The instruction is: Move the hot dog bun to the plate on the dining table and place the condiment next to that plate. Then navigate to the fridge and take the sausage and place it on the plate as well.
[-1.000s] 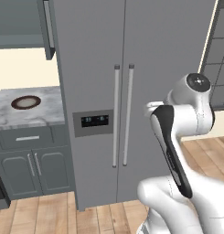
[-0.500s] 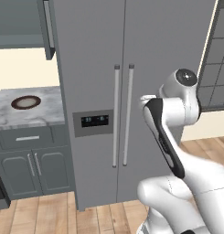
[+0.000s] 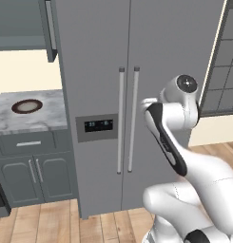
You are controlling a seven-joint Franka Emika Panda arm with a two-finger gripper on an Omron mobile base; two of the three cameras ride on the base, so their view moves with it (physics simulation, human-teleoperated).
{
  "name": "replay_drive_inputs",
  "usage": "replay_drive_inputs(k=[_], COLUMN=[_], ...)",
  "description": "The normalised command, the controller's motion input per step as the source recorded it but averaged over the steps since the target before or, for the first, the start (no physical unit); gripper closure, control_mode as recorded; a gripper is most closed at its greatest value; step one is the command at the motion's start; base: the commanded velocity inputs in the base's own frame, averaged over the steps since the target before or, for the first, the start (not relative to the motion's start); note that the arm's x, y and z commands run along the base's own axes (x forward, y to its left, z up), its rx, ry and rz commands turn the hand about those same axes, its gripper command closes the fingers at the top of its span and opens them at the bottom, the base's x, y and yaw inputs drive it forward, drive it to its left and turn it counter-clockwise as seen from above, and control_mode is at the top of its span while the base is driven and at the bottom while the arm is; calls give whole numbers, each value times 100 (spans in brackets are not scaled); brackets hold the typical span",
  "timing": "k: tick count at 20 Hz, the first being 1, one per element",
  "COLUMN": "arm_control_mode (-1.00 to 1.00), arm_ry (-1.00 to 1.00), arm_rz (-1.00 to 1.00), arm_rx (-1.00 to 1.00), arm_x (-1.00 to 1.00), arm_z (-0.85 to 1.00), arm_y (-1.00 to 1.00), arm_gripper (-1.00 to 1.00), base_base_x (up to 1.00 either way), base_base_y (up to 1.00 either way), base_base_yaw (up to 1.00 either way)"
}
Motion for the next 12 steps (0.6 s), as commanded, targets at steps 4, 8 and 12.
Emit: replay_drive_inputs(k=[4,8,12], arm_control_mode=[-100,-100,-100], arm_ry=[-5,0,0], arm_rz=[3,1,2], arm_rx=[0,0,0], arm_x=[45,55,53], arm_z=[-14,-12,-13], arm_y=[3,3,0], arm_gripper=[-100,-100,-100], base_base_x=[0,0,0], base_base_y=[0,0,0], base_base_yaw=[0,0,0])
